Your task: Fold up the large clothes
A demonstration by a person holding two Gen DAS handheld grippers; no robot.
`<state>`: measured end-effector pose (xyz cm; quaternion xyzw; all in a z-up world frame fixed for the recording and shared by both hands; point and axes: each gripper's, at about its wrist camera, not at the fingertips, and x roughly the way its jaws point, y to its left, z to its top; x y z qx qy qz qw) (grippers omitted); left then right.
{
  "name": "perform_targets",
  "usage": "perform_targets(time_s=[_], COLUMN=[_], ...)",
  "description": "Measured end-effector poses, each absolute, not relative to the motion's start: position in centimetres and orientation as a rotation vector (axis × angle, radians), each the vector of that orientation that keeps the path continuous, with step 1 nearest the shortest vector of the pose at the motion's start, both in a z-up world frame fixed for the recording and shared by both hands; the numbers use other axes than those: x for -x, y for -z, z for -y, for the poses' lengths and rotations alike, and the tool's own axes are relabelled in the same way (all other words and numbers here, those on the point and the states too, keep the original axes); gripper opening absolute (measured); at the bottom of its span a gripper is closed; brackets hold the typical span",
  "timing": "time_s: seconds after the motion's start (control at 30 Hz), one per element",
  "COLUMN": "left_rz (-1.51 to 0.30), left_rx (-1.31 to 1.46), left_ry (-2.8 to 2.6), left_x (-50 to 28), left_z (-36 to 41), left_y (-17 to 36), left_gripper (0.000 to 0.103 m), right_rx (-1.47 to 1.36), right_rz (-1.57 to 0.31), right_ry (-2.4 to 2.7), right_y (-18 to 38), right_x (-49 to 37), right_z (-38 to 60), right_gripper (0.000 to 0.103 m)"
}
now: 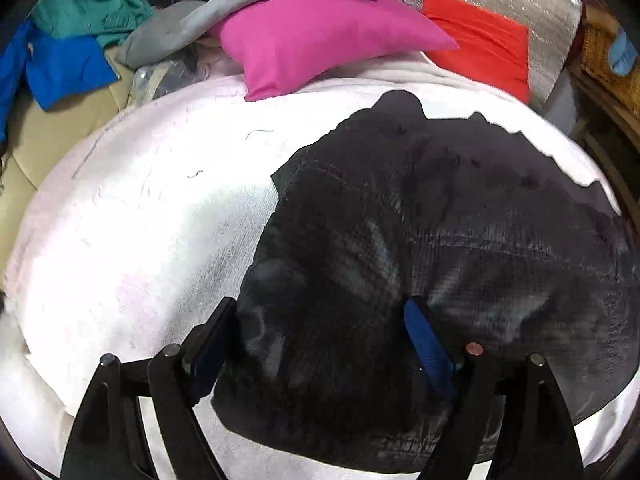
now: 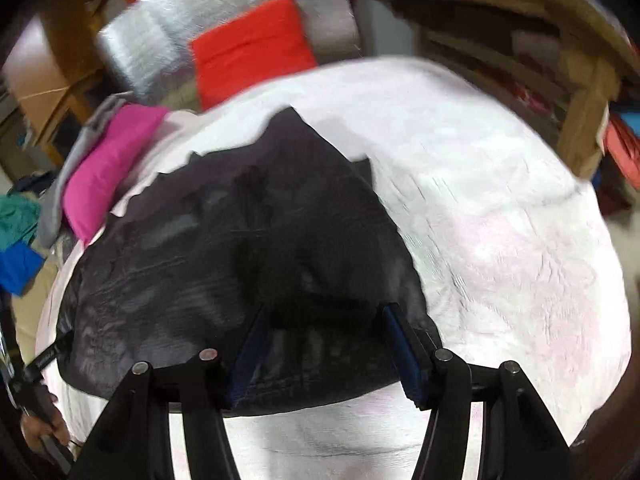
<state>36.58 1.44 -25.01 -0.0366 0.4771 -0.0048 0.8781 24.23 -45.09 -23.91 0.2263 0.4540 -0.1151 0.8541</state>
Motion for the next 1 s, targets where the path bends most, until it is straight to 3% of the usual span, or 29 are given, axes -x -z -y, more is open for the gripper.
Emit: perform_targets(time_s=[0.07,0.33,0.37,0.4,0.57,1.0], left_rz=[-1.0,-0.917,-0.944,-0.963,-0.923,-0.624], left_rx=[0.093,-0.018,-0.069,-0.103,-0.163,-0.148], left_ry=[0.02,-0.005,-0.016,-0.015,-0.026,0.013], left_x=[-36.4,-34.5,-35.0,-35.3,-34.5,-21.4], left_z=[-1.7,-0.1,0.6,1.1,2.3,4.8], left_y=[24.6,23.3,24.1,25.0,24.1,12.1], left_gripper=[0.085,0.085,0.087,0.089,0.092,0.092], right_rx=[-0.529,-0.462,-0.44,-0.417,-0.413,-0.326], right_rz=[-1.008,-0.906,-0.949,-1.005,-0.966,-0.709], right_ry=[0.225,0.208,0.213,0.217,0.241,0.234], right_y=[25.0,22.7,23.5,24.5,23.4,15.2], right_x=[-24.8,-24.1,-24.7,-25.4,-25.2,-13.7], right_z=[45.8,44.2,43.8,43.3,42.5,35.8], right_gripper=[0.062,0.064,0.064,0.071,0.072,0.073])
